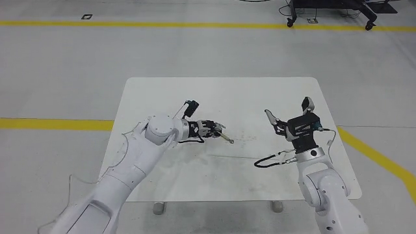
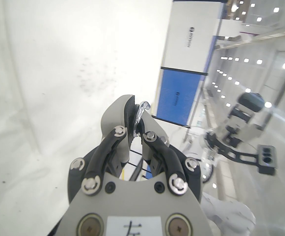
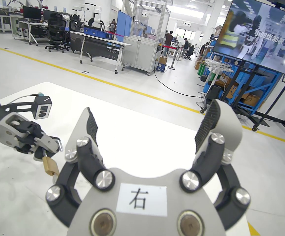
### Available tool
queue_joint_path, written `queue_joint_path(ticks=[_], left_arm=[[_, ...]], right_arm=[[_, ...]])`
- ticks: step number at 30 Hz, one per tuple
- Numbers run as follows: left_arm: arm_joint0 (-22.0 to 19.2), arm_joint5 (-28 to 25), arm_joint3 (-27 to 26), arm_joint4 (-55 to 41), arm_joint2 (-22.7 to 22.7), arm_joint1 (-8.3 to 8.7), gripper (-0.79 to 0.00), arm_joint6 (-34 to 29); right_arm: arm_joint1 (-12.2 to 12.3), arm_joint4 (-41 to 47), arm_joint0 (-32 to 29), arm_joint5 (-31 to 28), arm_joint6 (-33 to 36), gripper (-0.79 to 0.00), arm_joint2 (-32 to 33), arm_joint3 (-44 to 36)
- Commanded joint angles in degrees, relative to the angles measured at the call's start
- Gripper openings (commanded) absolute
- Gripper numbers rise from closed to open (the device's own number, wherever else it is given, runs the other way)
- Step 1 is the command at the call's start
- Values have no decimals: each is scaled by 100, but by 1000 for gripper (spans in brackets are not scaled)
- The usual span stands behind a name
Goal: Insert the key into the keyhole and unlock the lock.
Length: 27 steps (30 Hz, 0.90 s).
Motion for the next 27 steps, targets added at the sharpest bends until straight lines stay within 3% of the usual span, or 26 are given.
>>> queue_joint_path(ticks=[1,8,9,10,11,12,21,27], left_arm=[[-59,113,80,202,172,-81,-785,254],[-354,554,455,206,488,-276,-767,-29],[-383,569,496,207,516,-295,-659,-87],[-412,573,531,226,539,-309,-459,-118],[-427,568,560,227,546,-321,-413,-128],[-436,564,589,210,535,-327,0,-136],[-260,443,392,265,289,-239,0,-58],[30,10,-158,671,-78,-33,0,235]], right_arm=[[0,1,1,-2,-1,0,-1,1],[0,1,1,-2,-1,0,-1,1],[0,1,1,-2,-1,0,-1,1],[0,1,1,-2,-1,0,-1,1],[0,1,1,-2,-1,0,-1,1],[0,1,1,-2,-1,0,-1,1],[0,1,1,-2,-1,0,-1,1],[0,1,1,-2,-1,0,-1,1]])
